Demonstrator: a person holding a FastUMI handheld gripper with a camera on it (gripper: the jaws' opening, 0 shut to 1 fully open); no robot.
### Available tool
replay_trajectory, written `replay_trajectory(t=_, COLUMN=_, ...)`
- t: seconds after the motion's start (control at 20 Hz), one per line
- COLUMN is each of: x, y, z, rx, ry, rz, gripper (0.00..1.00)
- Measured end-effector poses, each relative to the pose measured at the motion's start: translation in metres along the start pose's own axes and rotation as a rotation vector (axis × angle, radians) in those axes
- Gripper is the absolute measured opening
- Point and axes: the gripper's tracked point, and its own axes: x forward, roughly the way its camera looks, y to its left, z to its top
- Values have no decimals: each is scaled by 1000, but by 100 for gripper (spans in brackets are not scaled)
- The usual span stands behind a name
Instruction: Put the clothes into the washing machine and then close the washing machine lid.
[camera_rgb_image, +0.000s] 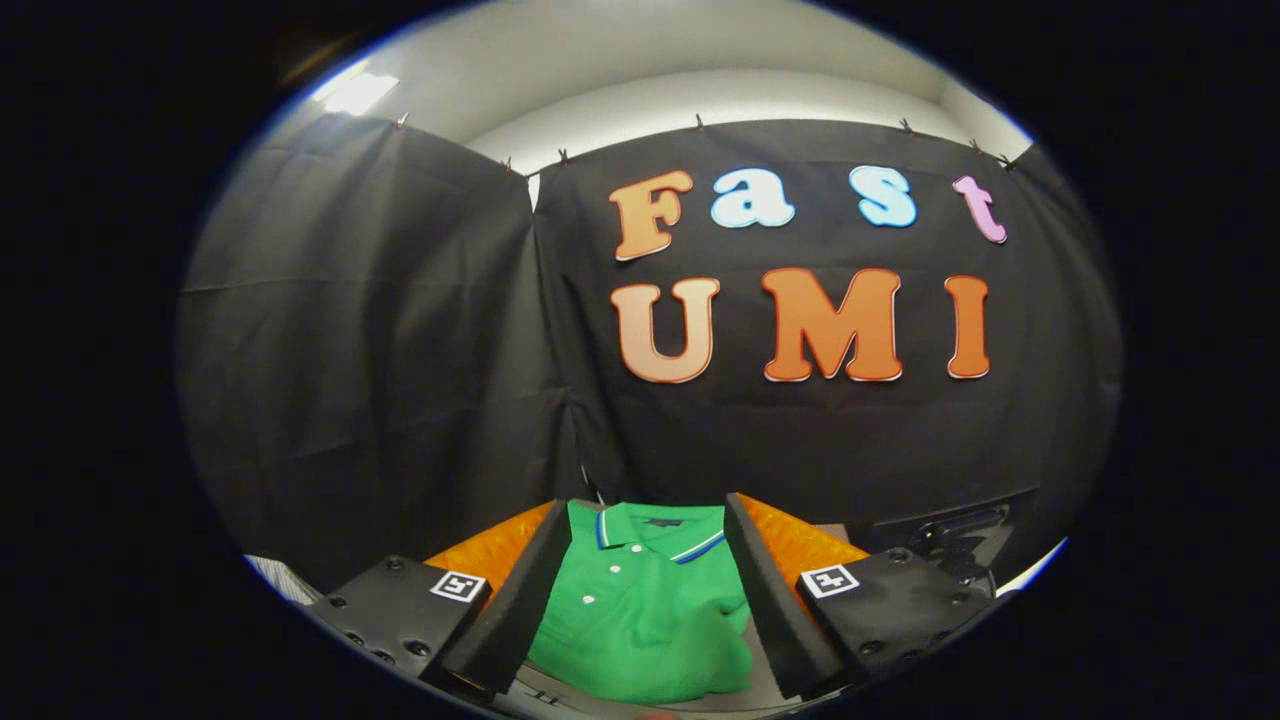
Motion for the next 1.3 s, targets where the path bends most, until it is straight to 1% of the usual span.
replay_trajectory(t=0.1, x=21, y=25, z=-13, rx=89, ry=59, rz=29, gripper=98)
replay_trajectory(t=0.15, x=32, y=31, z=-17, rx=113, ry=83, rz=16, gripper=99)
replay_trajectory(t=0.3, x=55, y=26, z=-39, rx=78, ry=188, rz=-88, gripper=99)
replay_trajectory(t=0.4, x=63, y=28, z=-64, rx=60, ry=271, rz=-136, gripper=99)
replay_trajectory(t=0.55, x=74, y=23, z=-92, rx=65, ry=380, rz=-179, gripper=100)
replay_trajectory(t=0.7, x=78, y=18, z=-110, rx=105, ry=450, rz=-210, gripper=100)
replay_trajectory(t=0.9, x=78, y=15, z=-123, rx=160, ry=481, rz=-230, gripper=100)
replay_trajectory(t=1.05, x=81, y=12, z=-129, rx=138, ry=489, rz=-240, gripper=99)
replay_trajectory(t=1.2, x=81, y=14, z=-129, rx=86, ry=517, rz=-223, gripper=99)
replay_trajectory(t=1.25, x=80, y=15, z=-129, rx=98, ry=521, rz=-215, gripper=99)
replay_trajectory(t=1.3, x=78, y=15, z=-129, rx=112, ry=518, rz=-213, gripper=97)
